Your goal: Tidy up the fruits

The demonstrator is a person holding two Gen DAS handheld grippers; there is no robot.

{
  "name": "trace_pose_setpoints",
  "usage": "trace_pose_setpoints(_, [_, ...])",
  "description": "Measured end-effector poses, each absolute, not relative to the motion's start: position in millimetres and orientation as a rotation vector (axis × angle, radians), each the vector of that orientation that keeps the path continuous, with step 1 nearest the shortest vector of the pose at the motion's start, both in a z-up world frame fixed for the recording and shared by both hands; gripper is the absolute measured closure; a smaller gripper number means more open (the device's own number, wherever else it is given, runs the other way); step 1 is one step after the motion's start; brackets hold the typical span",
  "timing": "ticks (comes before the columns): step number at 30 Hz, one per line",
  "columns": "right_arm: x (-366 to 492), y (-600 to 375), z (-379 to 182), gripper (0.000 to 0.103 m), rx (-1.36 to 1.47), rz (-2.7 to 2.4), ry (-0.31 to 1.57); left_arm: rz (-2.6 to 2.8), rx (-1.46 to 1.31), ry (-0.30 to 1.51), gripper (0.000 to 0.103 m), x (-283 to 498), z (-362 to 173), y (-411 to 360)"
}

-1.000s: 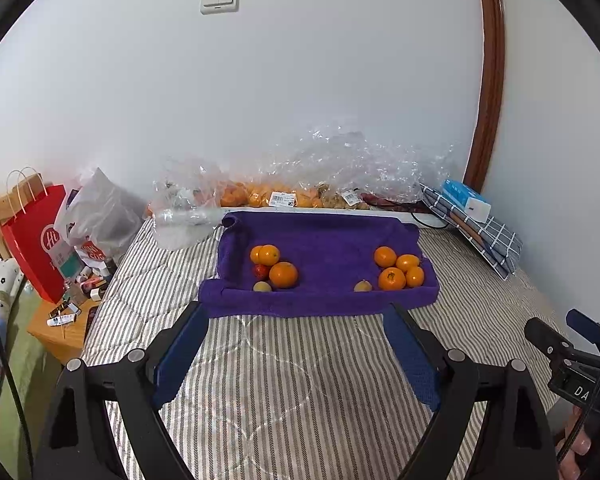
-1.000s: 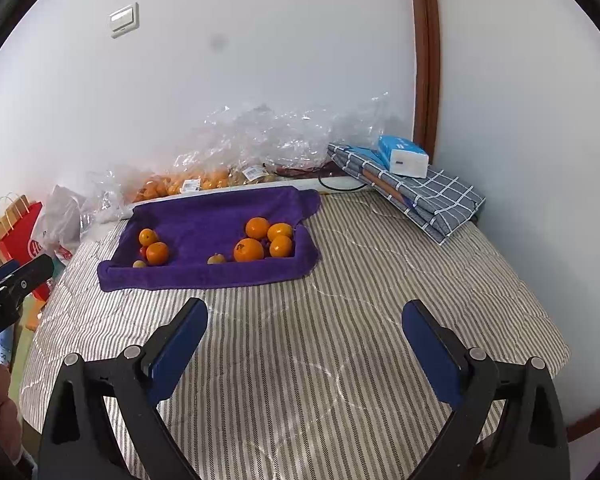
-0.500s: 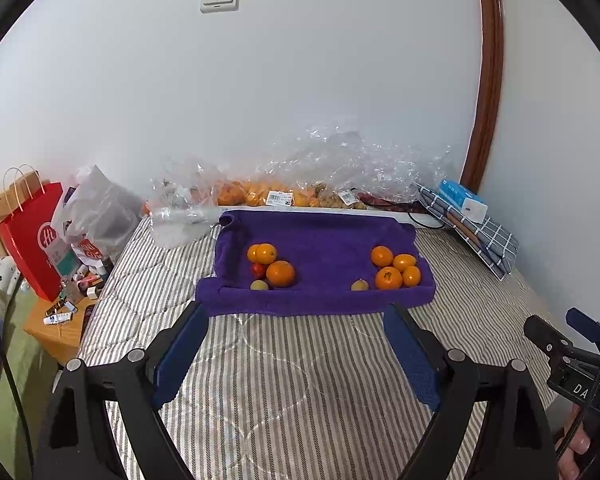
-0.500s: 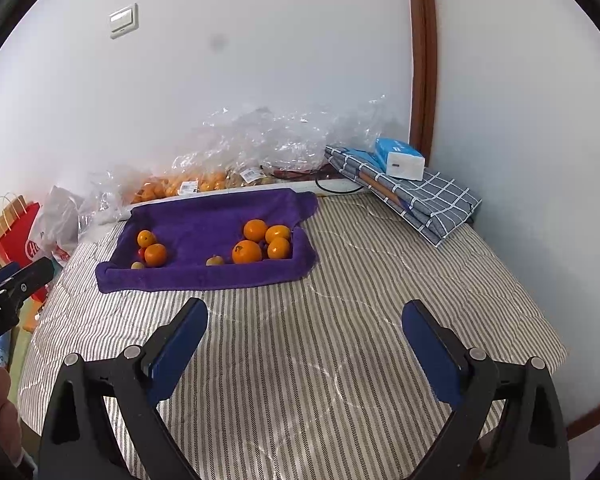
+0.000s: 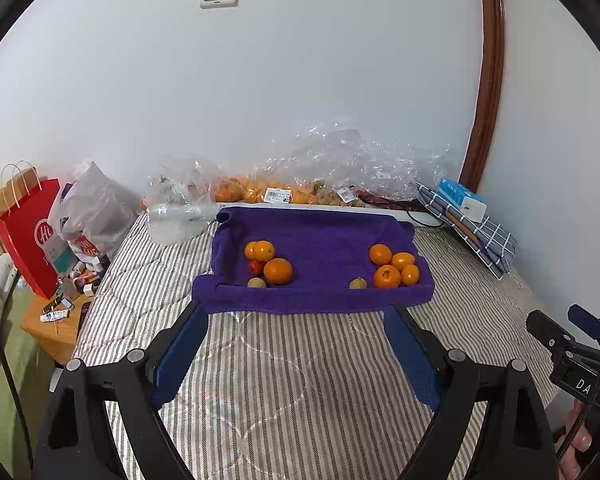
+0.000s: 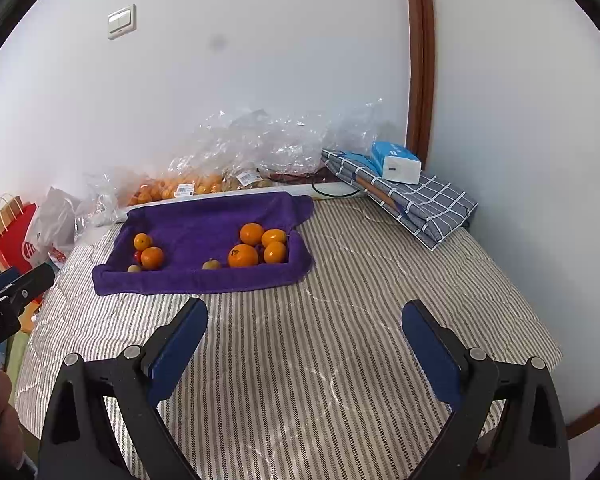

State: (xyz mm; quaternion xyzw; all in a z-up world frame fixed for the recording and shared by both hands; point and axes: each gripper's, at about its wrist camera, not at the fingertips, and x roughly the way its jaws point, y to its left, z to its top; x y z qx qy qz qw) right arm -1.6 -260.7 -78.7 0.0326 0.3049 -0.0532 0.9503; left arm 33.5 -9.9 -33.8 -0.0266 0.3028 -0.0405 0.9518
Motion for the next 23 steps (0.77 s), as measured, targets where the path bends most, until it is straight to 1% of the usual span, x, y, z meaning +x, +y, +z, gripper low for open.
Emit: trace_pose_setpoints(23, [-5.2,-259.2,-78.5,0.006,0.076,-0.105,0.610,-0.087,-0.059,0.596,0.013,28.5,-32.0,-6.7])
